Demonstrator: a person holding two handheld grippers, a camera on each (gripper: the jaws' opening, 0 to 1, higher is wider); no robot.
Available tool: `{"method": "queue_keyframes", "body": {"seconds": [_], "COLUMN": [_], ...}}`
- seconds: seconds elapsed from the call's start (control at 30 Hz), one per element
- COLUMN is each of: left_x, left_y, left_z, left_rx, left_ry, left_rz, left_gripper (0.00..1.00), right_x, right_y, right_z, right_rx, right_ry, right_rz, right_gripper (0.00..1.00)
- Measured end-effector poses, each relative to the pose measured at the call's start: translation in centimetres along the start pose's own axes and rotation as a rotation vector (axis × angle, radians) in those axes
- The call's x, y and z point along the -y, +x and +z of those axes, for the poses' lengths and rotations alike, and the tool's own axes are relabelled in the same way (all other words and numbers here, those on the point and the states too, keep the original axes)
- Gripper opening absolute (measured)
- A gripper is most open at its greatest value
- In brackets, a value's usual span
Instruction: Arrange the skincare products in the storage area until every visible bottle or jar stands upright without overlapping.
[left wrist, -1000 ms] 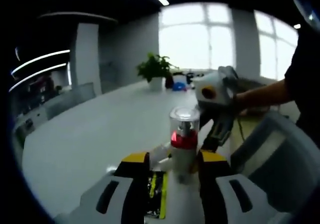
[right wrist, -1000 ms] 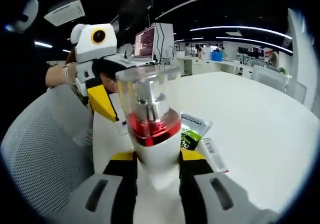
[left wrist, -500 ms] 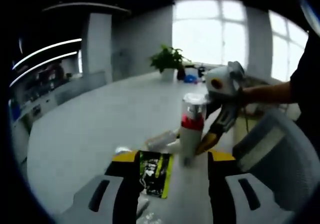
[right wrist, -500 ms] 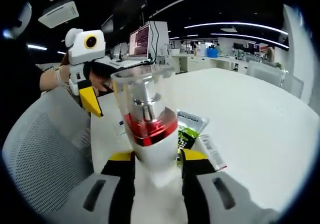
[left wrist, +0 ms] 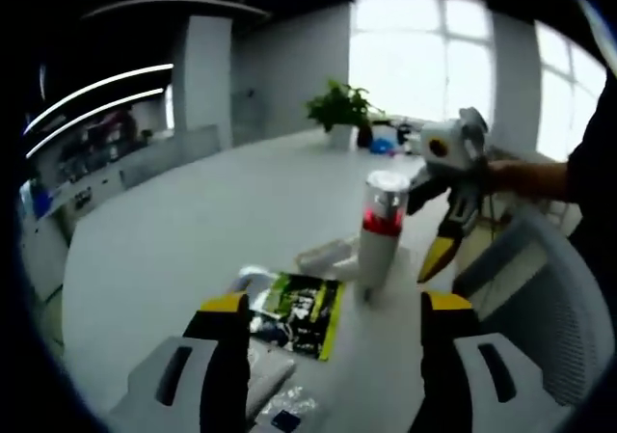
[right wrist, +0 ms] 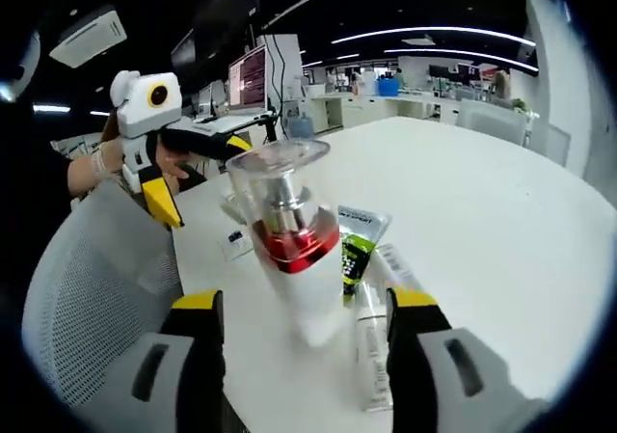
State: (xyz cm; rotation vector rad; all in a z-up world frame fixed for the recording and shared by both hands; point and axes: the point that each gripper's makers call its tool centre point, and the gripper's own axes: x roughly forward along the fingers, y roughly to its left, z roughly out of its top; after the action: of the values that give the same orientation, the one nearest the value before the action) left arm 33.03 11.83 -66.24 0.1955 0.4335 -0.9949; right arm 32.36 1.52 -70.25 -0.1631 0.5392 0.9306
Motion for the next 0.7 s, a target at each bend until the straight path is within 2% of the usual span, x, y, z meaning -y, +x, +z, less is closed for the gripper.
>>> {"method": "queue_keyframes", "body": {"seconds": [0.13,0.47,0.63,0.7], "left_x": [0.0,-0.6,-1.3,-1.0], "left_y": [-0.4,-2.3,-3.2,-3.5], "left_z": [-0.1,-1.3,-1.9,-2.1], "left_rx": [-0.011,-0.064,-0.084,-0.081], "left_ry": [-0.013,0.011,0.004,-0.014], "left_rz": [0.001,0.064,0.110,0.096], "left_gripper": [0.74,0.86,0.94,0.96], "right_x": [-0.1,0.0,-0.4,-0.4], "right_y": [-0.6,-2.1,-2.6,-2.8], "right_z": [0.2,0.7,1.1,1.3], "right_rx": [-0.005,-0.009,-0.007,-0.003], "right_ry": [0.004,0.012,0.005,0.009], "right_rz": [-0.022,-0.085,-0.093,-0.099], "right_gripper": [0.79,0.98,0.99,0.99]}}
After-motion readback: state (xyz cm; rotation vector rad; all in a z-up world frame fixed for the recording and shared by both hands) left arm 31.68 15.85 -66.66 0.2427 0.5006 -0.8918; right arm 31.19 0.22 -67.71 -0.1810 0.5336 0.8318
